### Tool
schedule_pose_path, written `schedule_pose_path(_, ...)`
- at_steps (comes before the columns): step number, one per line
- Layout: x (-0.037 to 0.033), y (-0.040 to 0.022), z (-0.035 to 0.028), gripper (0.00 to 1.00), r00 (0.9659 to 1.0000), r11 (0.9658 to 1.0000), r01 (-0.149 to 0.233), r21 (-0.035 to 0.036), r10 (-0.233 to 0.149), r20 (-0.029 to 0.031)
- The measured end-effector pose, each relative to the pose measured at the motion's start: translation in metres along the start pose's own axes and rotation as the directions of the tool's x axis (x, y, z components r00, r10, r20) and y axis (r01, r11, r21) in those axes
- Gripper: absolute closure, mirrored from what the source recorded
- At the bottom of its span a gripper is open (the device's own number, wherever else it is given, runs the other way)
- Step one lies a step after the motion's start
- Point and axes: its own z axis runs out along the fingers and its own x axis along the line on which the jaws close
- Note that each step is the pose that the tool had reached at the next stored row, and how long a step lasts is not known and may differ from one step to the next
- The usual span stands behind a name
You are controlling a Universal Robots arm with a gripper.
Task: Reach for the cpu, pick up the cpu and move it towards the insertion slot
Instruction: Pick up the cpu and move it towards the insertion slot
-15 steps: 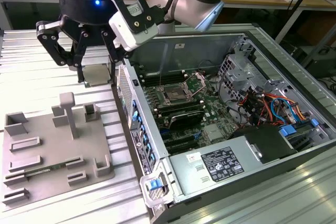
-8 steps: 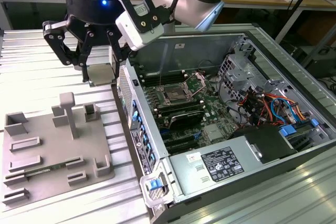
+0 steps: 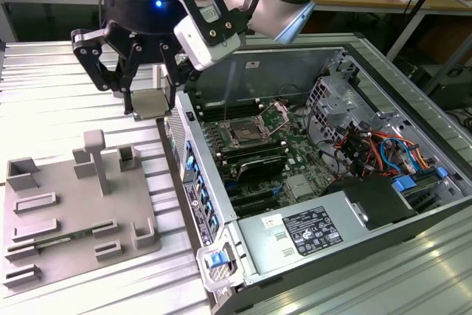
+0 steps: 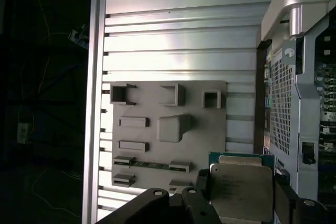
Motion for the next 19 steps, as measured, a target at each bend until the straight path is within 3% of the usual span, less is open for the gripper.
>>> schedule_pose_path(19, -0.0227, -0.0010, -0.0002, 0.45, 1.0000, 1.0000, 0.000, 0.0000, 0.000, 0.0000)
